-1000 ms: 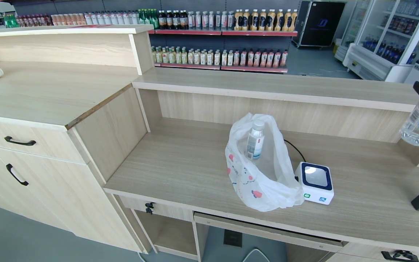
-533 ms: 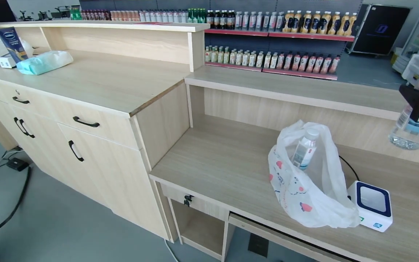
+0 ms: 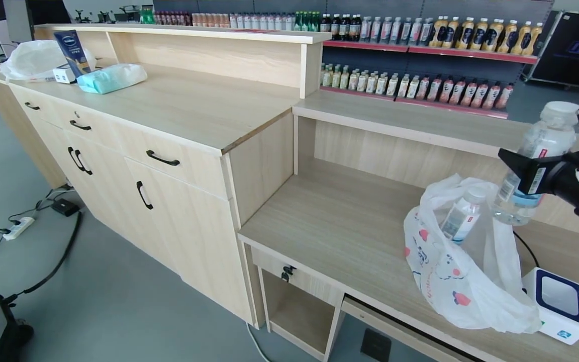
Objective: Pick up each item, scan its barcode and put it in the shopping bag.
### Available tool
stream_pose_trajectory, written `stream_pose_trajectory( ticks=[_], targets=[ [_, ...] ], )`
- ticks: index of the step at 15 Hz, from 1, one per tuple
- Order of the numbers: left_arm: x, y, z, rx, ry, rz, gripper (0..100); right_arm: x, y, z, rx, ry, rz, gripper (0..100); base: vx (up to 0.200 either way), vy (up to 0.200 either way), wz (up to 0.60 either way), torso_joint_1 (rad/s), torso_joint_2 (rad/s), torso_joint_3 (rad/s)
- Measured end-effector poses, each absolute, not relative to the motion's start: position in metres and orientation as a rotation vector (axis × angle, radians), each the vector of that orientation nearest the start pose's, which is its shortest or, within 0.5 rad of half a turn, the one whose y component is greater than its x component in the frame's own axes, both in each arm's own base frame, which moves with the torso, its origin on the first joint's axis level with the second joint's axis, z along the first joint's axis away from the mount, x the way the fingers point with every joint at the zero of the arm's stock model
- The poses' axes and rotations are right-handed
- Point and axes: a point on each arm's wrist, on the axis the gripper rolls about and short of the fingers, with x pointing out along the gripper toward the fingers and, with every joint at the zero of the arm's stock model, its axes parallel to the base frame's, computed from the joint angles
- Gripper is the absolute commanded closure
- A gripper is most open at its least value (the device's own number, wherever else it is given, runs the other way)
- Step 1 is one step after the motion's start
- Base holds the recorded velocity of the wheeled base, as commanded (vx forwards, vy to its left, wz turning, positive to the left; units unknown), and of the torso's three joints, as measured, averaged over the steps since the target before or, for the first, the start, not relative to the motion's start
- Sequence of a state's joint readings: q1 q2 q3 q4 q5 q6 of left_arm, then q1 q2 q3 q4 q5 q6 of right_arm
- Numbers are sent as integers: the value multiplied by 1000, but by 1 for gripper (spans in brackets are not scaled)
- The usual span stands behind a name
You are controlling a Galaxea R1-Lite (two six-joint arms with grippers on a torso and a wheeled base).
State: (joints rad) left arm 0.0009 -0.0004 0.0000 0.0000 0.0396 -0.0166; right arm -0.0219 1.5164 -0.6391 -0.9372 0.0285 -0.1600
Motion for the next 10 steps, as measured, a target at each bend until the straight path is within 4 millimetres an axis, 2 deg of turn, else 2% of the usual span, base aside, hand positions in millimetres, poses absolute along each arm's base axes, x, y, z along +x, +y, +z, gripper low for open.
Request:
stream_pose_trajectory(
  ticks=[3, 7, 10],
  targets=[
    [-23, 1, 75, -17, -1, 40, 0, 269, -7, 191, -159, -37, 24, 100, 0, 0, 0, 0, 0, 0],
    [-23, 1, 75, -17, -1, 41, 0, 276, -9, 156, -165, -25, 78, 100, 0, 0, 0, 0, 0, 0],
    [-23, 1, 75, -17, -1, 40, 0, 284, -11, 139, -163, 8, 80, 100, 0, 0, 0, 0, 0, 0]
  ],
)
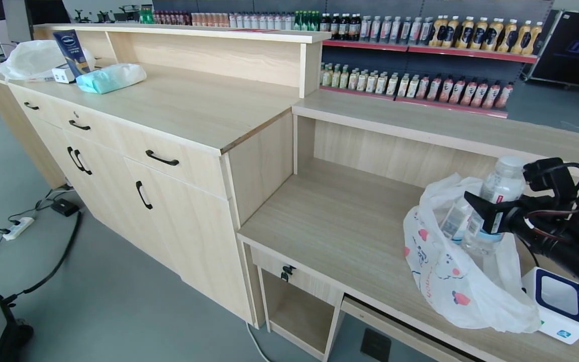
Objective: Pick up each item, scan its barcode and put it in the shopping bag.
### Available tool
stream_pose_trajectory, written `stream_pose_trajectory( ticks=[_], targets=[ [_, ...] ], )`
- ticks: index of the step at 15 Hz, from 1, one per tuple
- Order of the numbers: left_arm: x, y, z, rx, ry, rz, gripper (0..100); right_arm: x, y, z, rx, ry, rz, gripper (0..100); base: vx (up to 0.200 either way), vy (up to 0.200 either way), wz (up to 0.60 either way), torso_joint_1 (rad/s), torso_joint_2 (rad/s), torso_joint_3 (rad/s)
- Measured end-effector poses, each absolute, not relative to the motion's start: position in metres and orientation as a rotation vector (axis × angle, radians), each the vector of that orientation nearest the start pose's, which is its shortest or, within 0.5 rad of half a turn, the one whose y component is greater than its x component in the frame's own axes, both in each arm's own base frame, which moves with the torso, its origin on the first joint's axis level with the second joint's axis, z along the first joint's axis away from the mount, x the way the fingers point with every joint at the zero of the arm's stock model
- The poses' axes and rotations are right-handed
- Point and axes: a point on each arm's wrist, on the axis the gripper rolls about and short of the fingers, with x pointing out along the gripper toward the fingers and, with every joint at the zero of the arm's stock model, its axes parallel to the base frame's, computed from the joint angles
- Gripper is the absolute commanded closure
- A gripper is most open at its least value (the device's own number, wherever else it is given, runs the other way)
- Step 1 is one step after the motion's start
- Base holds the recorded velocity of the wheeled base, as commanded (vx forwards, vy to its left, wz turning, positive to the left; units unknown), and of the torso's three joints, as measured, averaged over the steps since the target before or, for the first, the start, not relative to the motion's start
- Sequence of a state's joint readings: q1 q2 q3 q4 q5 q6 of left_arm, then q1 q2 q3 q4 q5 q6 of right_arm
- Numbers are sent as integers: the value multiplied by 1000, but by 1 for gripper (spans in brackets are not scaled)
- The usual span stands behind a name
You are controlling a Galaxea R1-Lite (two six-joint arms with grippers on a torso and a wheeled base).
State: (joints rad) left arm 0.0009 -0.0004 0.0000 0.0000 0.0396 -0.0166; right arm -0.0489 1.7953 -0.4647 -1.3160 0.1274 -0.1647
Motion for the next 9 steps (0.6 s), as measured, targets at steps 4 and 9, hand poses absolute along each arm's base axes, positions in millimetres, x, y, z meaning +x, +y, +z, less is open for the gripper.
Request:
stream_pose_trajectory(
  ticks=[4, 9],
  targets=[
    [-23, 1, 75, -17, -1, 41, 0, 297, -8, 123, -162, -14, 115, 100, 0, 0, 0, 0, 0, 0],
    [-23, 1, 75, -17, -1, 41, 0, 313, 0, 98, -159, -11, 178, 100, 0, 0, 0, 0, 0, 0]
  ],
)
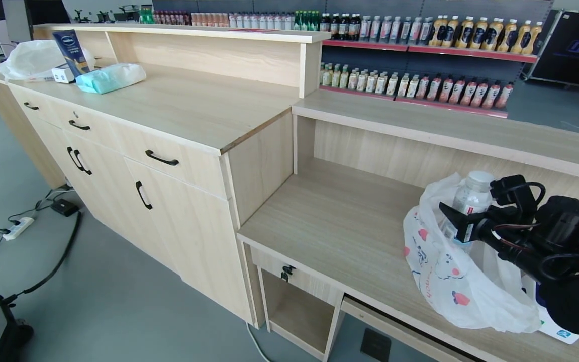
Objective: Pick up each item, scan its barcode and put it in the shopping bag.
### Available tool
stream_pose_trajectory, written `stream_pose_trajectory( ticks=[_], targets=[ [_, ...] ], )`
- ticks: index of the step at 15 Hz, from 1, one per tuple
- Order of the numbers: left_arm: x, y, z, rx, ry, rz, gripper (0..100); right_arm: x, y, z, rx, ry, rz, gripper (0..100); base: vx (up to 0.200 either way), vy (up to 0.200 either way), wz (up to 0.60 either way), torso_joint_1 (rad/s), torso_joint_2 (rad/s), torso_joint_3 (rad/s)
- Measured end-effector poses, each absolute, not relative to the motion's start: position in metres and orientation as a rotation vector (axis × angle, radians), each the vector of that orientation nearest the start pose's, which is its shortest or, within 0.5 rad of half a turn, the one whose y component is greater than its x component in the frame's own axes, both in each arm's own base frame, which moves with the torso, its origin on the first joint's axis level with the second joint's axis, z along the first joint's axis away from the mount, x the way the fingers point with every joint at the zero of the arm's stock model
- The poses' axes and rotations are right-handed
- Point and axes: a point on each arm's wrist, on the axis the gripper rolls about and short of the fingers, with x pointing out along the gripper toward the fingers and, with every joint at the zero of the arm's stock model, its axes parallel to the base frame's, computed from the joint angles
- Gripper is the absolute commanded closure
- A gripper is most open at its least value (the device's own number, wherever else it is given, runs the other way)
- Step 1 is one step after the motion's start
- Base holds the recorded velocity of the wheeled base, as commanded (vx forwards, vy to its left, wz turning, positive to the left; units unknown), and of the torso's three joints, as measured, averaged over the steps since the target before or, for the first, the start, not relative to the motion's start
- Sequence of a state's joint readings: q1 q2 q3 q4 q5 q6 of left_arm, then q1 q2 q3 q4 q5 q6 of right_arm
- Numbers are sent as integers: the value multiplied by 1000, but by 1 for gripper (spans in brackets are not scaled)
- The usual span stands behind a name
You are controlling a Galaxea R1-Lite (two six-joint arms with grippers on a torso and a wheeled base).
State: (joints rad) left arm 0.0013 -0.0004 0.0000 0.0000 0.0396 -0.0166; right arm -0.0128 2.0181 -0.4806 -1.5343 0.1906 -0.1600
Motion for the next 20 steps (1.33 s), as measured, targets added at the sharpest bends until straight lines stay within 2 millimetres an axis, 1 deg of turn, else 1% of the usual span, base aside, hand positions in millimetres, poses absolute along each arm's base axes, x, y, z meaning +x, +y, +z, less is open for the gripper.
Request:
stream_pose_trajectory(
  ticks=[2, 6, 8, 13, 20],
  targets=[
    [-23, 1, 75, -16, 0, 41, 0, 321, 3, 90, -158, -17, 206, 100, 0, 0, 0, 0, 0, 0],
    [-23, 1, 75, -17, -1, 41, 0, 334, 5, 63, -151, 44, 235, 100, 0, 0, 0, 0, 0, 0],
    [-23, 1, 75, -17, -1, 41, 0, 340, 5, 56, -149, 56, 237, 100, 0, 0, 0, 0, 0, 0],
    [-23, 1, 75, -17, -1, 41, 0, 357, 7, 49, -151, 35, 243, 100, 0, 0, 0, 0, 0, 0],
    [-23, 1, 75, -17, -1, 41, 0, 368, 13, 38, -150, 39, 261, 100, 0, 0, 0, 0, 0, 0]
  ],
)
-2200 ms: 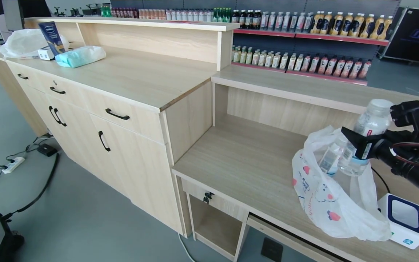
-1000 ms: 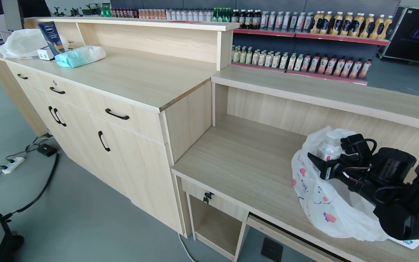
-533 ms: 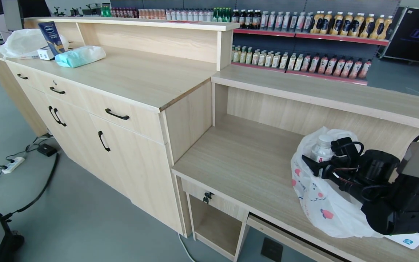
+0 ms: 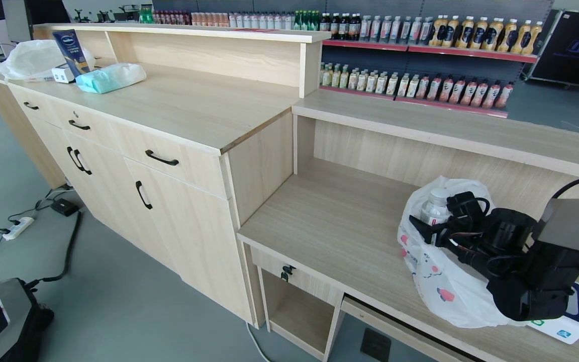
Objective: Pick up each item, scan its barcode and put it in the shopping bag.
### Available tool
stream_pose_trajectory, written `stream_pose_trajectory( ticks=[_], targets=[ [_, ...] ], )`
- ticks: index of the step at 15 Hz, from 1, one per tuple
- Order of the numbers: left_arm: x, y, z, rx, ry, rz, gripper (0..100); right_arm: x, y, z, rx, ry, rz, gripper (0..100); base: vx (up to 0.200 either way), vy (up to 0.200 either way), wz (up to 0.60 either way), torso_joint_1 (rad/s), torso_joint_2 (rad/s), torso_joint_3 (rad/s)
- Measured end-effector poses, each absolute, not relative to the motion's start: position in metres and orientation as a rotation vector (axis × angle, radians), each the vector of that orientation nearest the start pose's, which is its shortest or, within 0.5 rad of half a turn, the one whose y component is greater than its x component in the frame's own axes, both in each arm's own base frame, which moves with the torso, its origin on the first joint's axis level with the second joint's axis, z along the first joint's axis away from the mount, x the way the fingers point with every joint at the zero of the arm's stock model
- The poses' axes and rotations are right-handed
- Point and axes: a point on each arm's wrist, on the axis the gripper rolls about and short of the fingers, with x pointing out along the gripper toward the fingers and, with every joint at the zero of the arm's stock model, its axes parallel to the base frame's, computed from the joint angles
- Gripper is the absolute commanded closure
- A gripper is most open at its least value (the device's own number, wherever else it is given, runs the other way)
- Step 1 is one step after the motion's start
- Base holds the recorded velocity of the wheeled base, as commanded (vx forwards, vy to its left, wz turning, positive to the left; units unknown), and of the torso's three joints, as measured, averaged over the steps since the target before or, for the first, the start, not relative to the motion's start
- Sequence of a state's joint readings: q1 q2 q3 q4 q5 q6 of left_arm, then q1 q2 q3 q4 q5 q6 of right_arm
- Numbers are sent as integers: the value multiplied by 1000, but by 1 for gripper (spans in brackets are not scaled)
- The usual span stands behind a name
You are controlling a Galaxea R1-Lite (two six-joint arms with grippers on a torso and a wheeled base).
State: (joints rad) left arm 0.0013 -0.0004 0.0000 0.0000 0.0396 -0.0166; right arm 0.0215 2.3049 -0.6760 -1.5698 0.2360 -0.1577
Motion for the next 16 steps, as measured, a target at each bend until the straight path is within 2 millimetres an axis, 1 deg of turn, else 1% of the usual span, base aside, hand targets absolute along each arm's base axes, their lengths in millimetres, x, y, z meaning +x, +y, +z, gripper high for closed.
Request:
stream_pose_trajectory(
  ticks=[8, 9, 11, 13, 14, 16],
  targets=[
    [-23, 1, 75, -17, -1, 41, 0, 367, 14, 29, -149, 60, 265, 100, 0, 0, 0, 0, 0, 0],
    [-23, 1, 75, -17, -1, 41, 0, 367, 14, 29, -149, 64, 265, 0, 0, 0, 0, 0, 0, 0],
    [-23, 1, 75, -17, -1, 41, 0, 366, 13, 27, -148, 78, 265, 0, 0, 0, 0, 0, 0, 0],
    [-23, 1, 75, -16, -1, 41, 0, 364, 13, 30, -150, 74, 265, 0, 0, 0, 0, 0, 0, 0],
    [-23, 1, 75, -16, -1, 41, 0, 363, 13, 32, -151, 71, 263, 0, 0, 0, 0, 0, 0, 0],
    [-23, 1, 75, -16, -1, 41, 0, 354, 12, 44, -155, 65, 263, 0, 0, 0, 0, 0, 0, 0]
  ],
)
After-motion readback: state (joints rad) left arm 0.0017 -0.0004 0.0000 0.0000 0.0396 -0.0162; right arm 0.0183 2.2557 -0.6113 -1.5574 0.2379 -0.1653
